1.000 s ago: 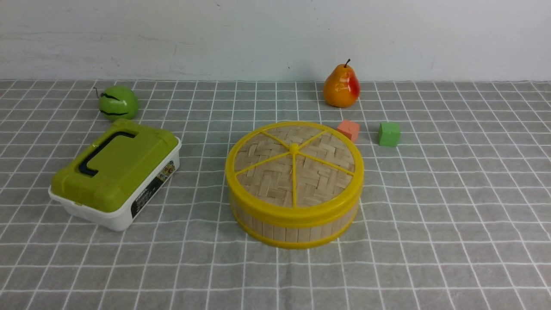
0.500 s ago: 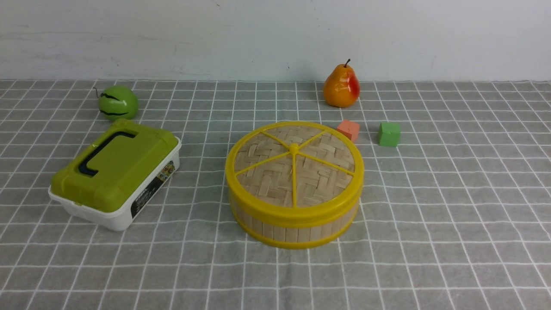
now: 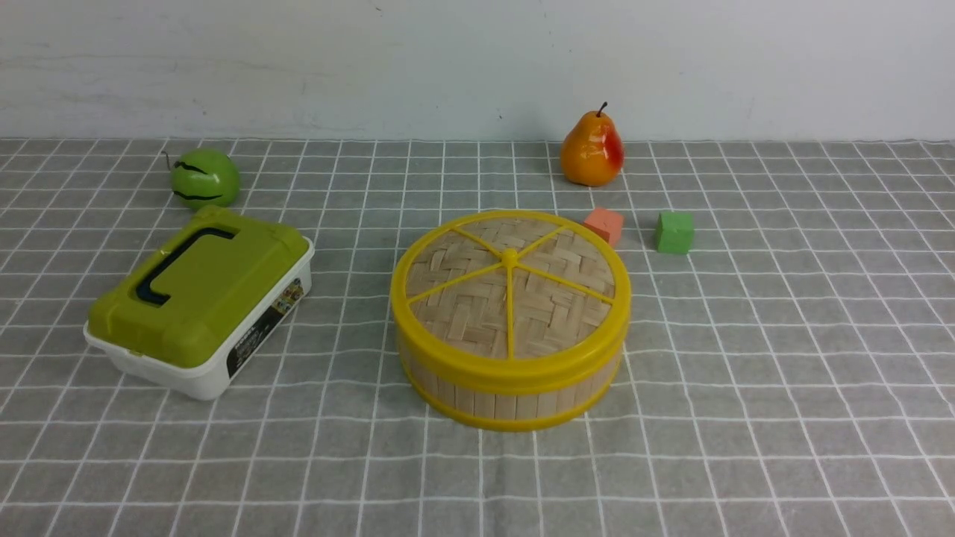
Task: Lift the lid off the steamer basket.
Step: Use the right arm to lift the lid of the steamer
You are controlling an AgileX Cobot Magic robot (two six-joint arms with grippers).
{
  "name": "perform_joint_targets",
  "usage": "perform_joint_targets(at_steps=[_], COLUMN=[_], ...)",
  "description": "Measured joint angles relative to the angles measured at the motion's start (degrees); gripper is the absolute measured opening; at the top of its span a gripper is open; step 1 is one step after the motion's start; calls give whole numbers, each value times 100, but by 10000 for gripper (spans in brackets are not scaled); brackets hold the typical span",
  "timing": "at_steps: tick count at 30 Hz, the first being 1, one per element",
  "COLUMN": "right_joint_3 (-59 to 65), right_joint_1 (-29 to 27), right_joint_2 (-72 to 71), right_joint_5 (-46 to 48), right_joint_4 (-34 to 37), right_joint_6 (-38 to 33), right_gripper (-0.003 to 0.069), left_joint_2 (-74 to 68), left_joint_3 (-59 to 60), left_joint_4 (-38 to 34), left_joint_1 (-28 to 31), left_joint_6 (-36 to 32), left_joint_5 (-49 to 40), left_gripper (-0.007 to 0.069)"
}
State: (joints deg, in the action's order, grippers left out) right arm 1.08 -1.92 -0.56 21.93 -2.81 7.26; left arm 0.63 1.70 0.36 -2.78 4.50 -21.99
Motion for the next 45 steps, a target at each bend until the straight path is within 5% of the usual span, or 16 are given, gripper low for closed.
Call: perform_joint_targets(at_steps=[15,18,26,29,40,45], right_joint_3=[0,0,39,39,-44,-980], right_joint_1=[0,0,0,0,0,0], right_joint_2=[0,0,0,0,0,176], right_joint_5=[0,0,79,104,215,719], right_joint_4=[94,612,3834,4450,4218,3907], right_joint_6=[0,90,1620,1851,1671,774], right_gripper=[241,241,241,241,237,127], left_joint_2=[0,0,0,0,0,0], left_joint_3=[0,0,0,0,0,0], left_joint_4=[5,1,1,1,1,1], left_joint_1=[0,0,0,0,0,0], left_joint_6=[0,0,0,0,0,0], left_joint_5=[0,0,0,0,0,0], left_gripper=[239,239,239,239,239,239])
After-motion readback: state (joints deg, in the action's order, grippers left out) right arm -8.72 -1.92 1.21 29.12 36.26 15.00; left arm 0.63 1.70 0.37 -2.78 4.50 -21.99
